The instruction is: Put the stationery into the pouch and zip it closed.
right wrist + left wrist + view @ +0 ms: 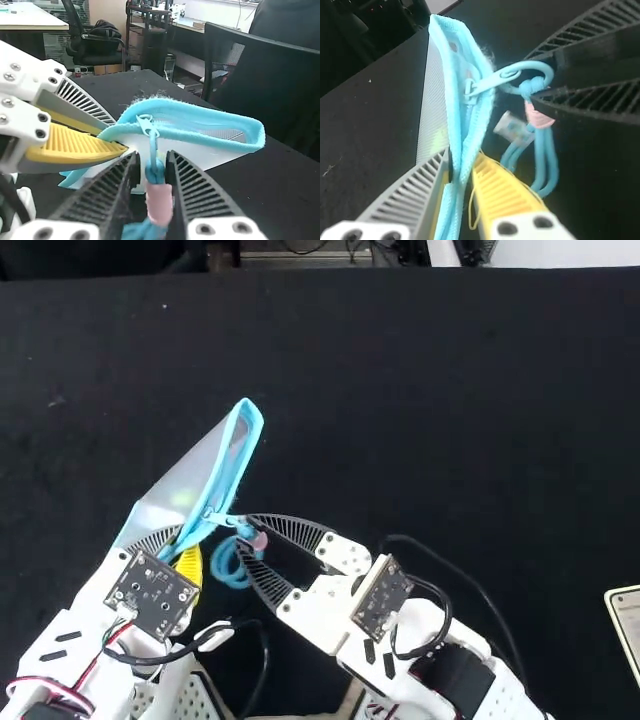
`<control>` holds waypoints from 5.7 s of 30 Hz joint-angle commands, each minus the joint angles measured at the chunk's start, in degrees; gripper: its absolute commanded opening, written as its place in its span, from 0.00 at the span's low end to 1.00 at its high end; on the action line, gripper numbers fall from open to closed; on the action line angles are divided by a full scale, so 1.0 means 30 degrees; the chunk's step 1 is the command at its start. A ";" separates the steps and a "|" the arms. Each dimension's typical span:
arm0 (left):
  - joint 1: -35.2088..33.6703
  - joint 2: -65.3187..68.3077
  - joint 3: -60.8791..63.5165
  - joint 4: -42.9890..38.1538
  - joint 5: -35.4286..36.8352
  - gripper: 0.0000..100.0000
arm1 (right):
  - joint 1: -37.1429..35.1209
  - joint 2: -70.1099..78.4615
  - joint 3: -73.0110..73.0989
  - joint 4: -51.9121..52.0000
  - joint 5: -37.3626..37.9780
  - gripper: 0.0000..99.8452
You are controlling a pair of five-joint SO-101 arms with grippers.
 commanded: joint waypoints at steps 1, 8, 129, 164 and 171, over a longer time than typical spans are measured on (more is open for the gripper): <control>0.0308 0.0059 0.0337 0.0264 -0.0059 0.04 | 0.0264 -0.1451 -0.0747 -0.0410 -0.0117 0.09; 0.0308 0.0059 0.0337 0.0264 -0.0059 0.04 | 0.0264 -0.1451 -0.0542 -0.1084 0.1495 0.01; 0.0308 0.0029 0.0337 0.0645 -0.0059 0.03 | 0.6857 0.0278 0.3150 -0.8791 -0.0821 0.01; 0.0308 0.0029 0.0308 0.0645 -0.0059 0.03 | 1.2425 2.0879 -0.2681 -1.6176 -0.0821 0.01; 0.0308 0.0029 0.0308 0.0645 -0.0059 0.03 | 1.2454 2.2667 -0.3531 -1.6176 -0.0821 0.01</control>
